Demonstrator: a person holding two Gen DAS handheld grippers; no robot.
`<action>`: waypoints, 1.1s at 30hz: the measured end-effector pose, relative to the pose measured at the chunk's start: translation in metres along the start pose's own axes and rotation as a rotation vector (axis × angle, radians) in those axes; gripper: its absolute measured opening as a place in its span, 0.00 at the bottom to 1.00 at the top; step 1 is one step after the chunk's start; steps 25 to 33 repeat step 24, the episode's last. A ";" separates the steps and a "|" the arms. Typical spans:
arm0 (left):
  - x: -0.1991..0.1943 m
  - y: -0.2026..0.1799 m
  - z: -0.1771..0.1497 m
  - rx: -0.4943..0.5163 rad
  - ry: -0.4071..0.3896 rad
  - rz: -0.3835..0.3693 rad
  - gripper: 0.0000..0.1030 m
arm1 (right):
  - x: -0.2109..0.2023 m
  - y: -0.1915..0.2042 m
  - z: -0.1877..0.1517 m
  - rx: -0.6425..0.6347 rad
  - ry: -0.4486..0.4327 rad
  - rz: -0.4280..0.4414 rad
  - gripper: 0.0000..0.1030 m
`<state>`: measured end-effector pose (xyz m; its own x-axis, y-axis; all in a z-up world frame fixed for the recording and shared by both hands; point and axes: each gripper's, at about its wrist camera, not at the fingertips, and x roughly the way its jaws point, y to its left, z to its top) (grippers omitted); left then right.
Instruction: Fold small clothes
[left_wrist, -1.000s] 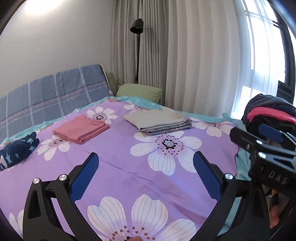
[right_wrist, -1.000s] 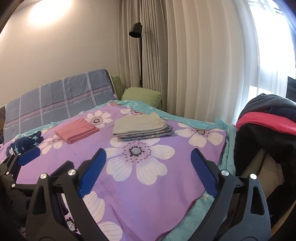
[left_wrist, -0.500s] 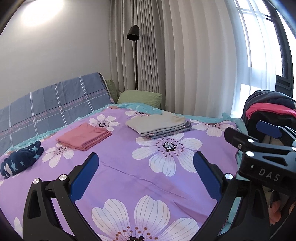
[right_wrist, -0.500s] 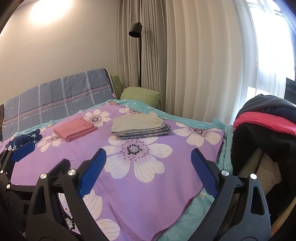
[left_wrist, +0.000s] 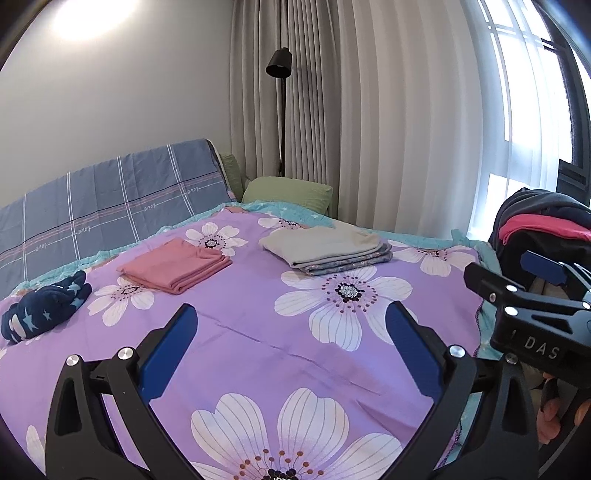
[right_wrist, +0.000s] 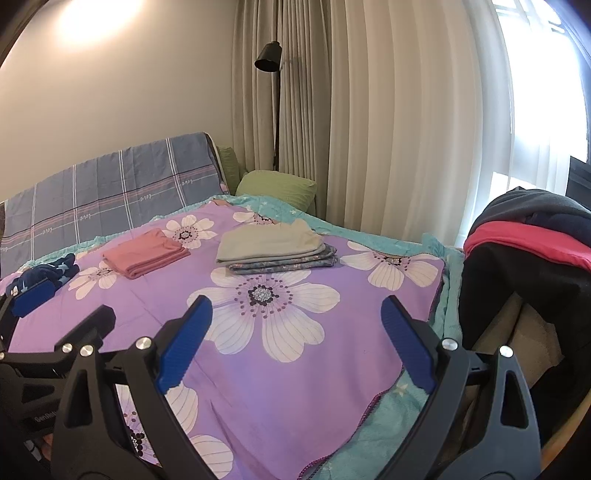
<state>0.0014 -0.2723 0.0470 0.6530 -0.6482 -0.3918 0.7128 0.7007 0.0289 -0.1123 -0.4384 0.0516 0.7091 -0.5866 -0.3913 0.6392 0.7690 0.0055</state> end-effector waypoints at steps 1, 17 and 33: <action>0.000 0.000 0.000 -0.002 0.000 -0.005 0.99 | 0.000 -0.001 0.000 0.001 0.000 -0.001 0.91; -0.004 -0.003 0.004 0.002 -0.003 -0.033 0.99 | 0.001 0.000 -0.001 -0.010 -0.007 -0.011 0.92; -0.003 -0.002 0.002 0.005 0.003 -0.031 0.99 | 0.003 0.001 -0.001 -0.016 -0.003 -0.013 0.92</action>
